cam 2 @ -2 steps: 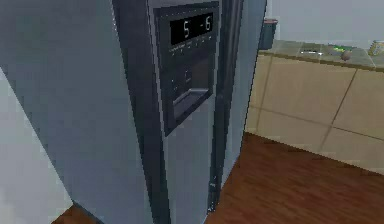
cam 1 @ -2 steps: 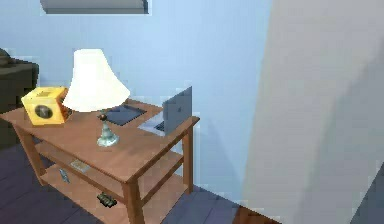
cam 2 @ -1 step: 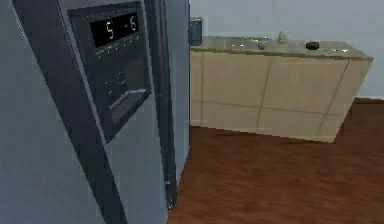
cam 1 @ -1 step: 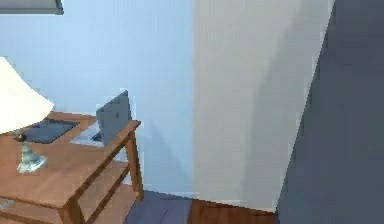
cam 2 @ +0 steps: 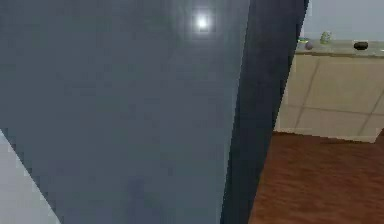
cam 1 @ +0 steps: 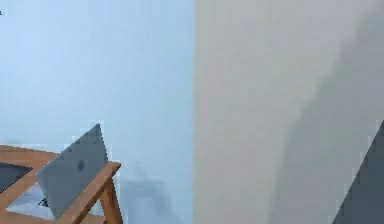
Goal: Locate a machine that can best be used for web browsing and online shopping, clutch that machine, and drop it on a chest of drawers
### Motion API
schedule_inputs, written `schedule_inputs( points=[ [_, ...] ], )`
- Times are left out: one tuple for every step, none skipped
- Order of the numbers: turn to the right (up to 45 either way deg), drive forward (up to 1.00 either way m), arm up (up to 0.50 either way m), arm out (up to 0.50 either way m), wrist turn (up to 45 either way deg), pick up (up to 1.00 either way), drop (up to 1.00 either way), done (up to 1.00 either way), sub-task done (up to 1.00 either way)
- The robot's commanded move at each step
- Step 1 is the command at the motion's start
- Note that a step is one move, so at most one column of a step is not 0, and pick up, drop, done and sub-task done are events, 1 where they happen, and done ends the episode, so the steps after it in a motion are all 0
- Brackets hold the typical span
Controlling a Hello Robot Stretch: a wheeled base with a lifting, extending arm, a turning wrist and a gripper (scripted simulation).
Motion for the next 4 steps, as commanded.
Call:
schedule_inputs(
  points=[
    [-45.0,0.0,0.0,0.0,0.0,0.0,0.0,0.0,0.0],
    [-45.0,0.0,0.0,0.0,0.0,0.0,0.0,0.0,0.0],
    [-33.0,0.0,0.0,0.0,0.0,0.0,0.0,0.0,0.0],
    [0.0,0.0,0.5,0.0,0.0,0.0,0.0,0.0,0.0]
  ],
)
